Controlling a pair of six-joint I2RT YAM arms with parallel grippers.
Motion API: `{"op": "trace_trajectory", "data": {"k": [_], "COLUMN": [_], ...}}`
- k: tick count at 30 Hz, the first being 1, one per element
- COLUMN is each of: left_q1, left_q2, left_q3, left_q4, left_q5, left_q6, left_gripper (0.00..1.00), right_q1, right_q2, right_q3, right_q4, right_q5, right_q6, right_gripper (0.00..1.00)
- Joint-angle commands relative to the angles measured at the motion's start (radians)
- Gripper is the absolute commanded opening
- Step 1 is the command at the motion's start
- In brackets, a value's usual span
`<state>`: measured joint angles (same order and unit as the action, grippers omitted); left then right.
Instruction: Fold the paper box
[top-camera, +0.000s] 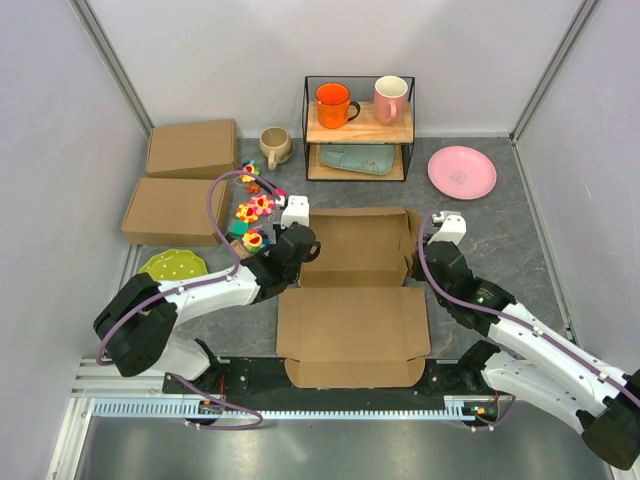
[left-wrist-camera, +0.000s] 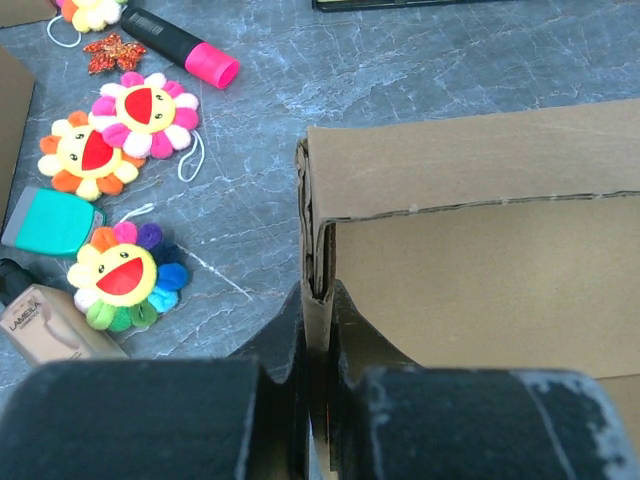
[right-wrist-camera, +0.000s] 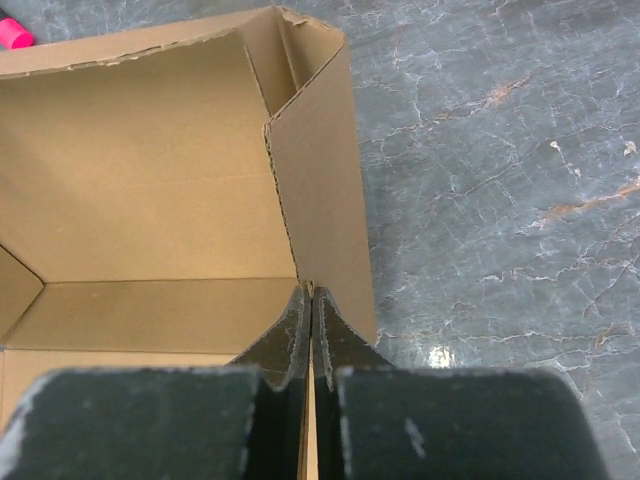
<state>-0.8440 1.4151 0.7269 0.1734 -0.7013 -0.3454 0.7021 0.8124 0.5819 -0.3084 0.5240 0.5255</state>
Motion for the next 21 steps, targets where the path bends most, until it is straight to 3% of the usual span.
{"op": "trace_trajectory", "data": {"k": [1, 11, 16, 17, 21], "left_q1": [-0.001, -0.004, -0.003, -0.003, -0.001], "left_q2": [0.036, 0.062, 0.087, 0.088, 0.1], "left_q3": [0.043, 0.031, 0.022, 0.019, 0.003], "left_q4": [-0.023, 0.084, 0.138, 0.147, 0.181], "left_q5": [0.006, 0.045, 0.042, 0.039, 0.016], "left_q6": [0.022, 0.077, 0.098, 0.103, 0.115], "left_gripper": [0.02, 0.02, 0.02, 0.02, 0.02], "right_q1": [0.002, 0.002, 0.002, 0.0, 0.002], "right_q2": [0.033, 0.171, 0.125, 0.117, 0.042], "right_q3": [0.016, -0.001, 0.019, 0.038, 0.094], "right_q4": [0.048, 0.146, 0.106, 0.092, 0.017], "right_q5": [-0.101, -0.216, -0.184, -0.176, -0.115], "right_q6": [-0.024, -0.048, -0.067, -0.073, -0.093], "right_gripper": [0.0, 0.0, 0.2, 0.31, 0.52]}}
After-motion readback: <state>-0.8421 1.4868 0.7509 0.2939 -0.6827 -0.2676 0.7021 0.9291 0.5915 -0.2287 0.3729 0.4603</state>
